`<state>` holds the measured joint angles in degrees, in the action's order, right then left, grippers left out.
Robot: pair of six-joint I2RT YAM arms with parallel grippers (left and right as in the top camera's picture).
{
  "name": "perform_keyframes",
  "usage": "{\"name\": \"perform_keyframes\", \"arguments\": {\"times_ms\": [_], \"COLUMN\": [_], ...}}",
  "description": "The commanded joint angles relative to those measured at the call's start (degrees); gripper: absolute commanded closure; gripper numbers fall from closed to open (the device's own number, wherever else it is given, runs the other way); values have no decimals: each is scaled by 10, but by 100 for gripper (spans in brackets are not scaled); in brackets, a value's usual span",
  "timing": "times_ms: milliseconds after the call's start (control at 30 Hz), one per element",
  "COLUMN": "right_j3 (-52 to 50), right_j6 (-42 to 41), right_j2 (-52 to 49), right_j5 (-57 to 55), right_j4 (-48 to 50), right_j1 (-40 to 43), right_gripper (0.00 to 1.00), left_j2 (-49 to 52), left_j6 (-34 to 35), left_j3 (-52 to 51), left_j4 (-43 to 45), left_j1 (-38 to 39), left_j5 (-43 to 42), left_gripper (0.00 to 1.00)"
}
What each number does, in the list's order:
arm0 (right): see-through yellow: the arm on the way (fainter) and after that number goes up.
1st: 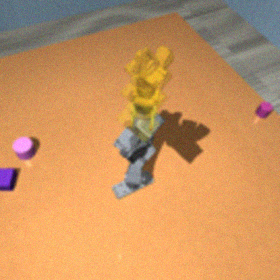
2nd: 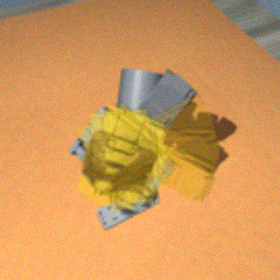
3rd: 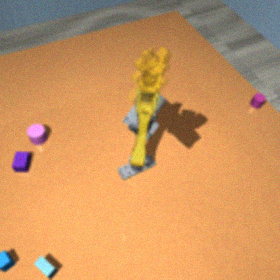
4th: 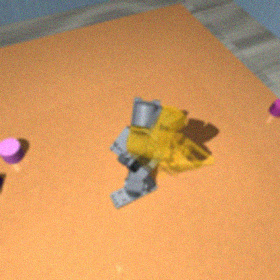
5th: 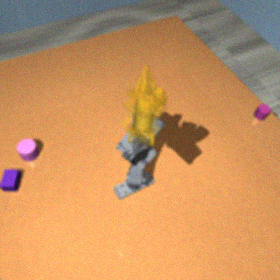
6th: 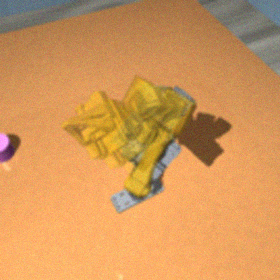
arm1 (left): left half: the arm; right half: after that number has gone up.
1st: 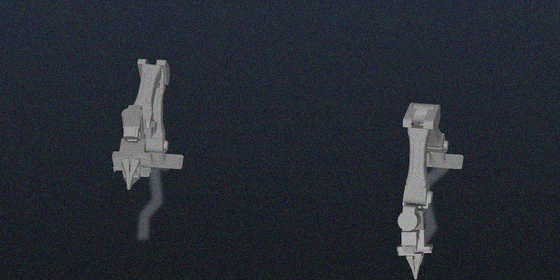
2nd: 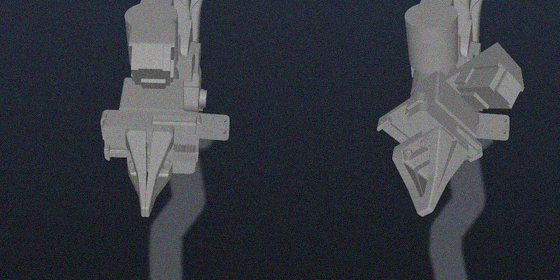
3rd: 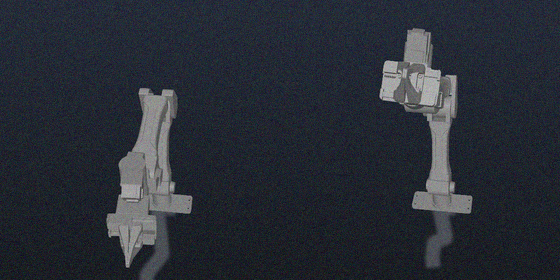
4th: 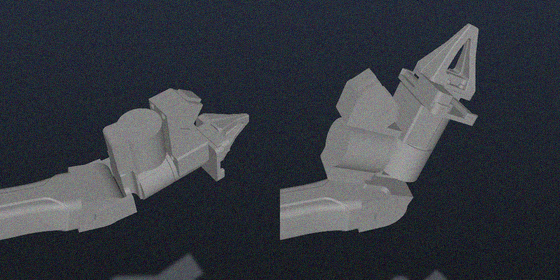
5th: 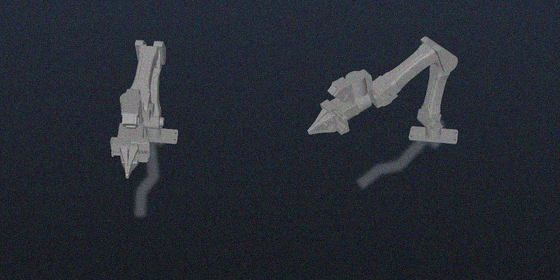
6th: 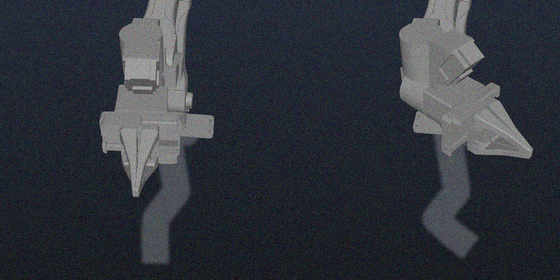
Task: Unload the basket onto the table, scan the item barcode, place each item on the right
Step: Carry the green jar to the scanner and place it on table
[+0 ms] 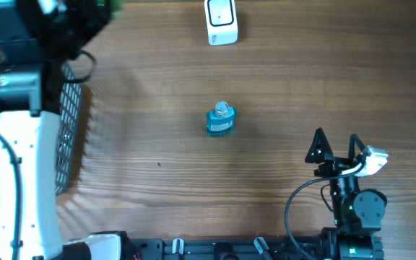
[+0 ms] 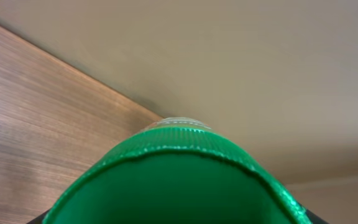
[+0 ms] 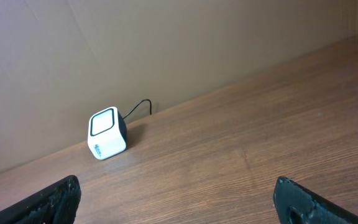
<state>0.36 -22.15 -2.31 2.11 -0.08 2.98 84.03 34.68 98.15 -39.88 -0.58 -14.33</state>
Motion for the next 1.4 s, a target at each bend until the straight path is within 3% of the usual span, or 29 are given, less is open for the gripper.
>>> {"name": "perform_keyframes", "arguments": {"times_ms": [0,200,467,633,900,1133,1367], "right_j3": [-1,-1,-1,-1,-1,-1,-1], "right_j6": [10,10,10,10,10,10,10], "right_j2": [3,3,3,3,3,3,3], "right_j5": [3,3,3,3,3,3,3], "right_j4": [2,2,2,2,2,2,2], "right_j1": [1,1,1,1,1,1,1], "right_gripper": [0,0,0,0,0,0,0], "left_j2": [52,239,369,382,385,388,427], "left_j6": [1,1,2,1,1,1,1], "left_j3": [4,4,4,4,4,3,3], "left_j4": [-7,-57,-75,-75,-75,-71,-70], "left_j1": [110,181,206,206,206,206,207], "left_j5": [125,151,160,169,184,186,194], "left_gripper": [41,42,43,38,40,35,38]}}
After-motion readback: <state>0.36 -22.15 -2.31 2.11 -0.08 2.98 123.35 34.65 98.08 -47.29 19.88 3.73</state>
